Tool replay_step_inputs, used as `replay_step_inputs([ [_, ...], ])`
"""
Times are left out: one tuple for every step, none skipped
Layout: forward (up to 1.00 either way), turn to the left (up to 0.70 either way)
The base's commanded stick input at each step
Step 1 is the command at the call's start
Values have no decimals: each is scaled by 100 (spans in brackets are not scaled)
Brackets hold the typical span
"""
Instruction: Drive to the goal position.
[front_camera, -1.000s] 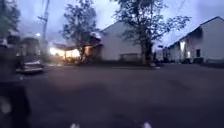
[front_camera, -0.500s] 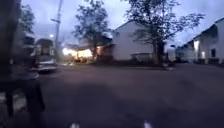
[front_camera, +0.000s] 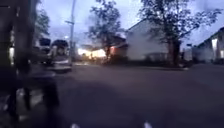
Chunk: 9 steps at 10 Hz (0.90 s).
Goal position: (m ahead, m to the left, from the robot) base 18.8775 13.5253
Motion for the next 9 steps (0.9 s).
replay_step_inputs([
  [0, 0],
  [0, 0],
  [0, 0],
  [0, 0],
  [0, 0],
  [0, 0],
  [0, 0],
  [0, 0],
  [0, 0],
])
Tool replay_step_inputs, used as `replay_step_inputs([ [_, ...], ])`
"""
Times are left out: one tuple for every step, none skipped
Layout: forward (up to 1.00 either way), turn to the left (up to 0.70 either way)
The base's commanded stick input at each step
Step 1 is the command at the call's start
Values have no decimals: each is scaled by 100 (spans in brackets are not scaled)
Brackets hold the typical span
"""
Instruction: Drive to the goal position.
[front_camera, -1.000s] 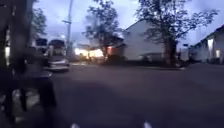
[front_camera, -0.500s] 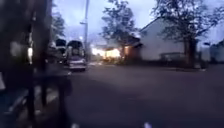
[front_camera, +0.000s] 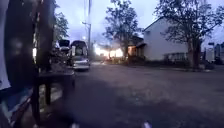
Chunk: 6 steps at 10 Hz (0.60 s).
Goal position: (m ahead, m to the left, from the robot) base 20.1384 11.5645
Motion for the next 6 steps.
replay_step_inputs([
  [0, 70],
  [0, 70],
  [0, 70],
  [0, 70],
  [0, 70],
  [0, 70],
])
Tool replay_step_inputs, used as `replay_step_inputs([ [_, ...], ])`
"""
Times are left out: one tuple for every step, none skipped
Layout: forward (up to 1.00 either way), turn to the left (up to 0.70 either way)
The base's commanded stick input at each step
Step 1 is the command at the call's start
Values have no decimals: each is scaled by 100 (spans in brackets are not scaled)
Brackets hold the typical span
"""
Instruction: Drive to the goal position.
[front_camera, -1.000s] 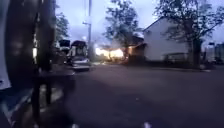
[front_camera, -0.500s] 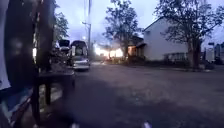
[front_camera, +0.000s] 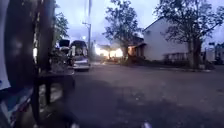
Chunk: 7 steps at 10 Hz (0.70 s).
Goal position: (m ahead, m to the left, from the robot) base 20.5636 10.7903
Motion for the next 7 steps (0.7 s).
replay_step_inputs([
  [0, 70],
  [0, 70],
  [0, 70],
  [0, 70],
  [0, 70],
  [0, 70],
  [0, 70],
])
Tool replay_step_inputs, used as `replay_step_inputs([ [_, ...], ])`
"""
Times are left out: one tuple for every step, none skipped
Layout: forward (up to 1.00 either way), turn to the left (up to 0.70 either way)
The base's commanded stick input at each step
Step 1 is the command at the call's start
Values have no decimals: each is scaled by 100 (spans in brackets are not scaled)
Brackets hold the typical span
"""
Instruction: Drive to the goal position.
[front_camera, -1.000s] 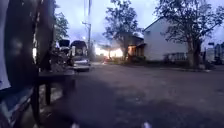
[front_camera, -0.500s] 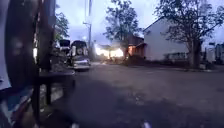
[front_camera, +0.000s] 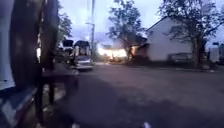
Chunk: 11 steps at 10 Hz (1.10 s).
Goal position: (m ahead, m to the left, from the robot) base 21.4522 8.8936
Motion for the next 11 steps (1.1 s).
replay_step_inputs([
  [0, 70],
  [0, 70],
  [0, 70],
  [0, 70],
  [0, 70],
  [0, 70],
  [0, 70],
  [0, 70],
  [0, 70],
  [0, 70],
  [0, 70],
])
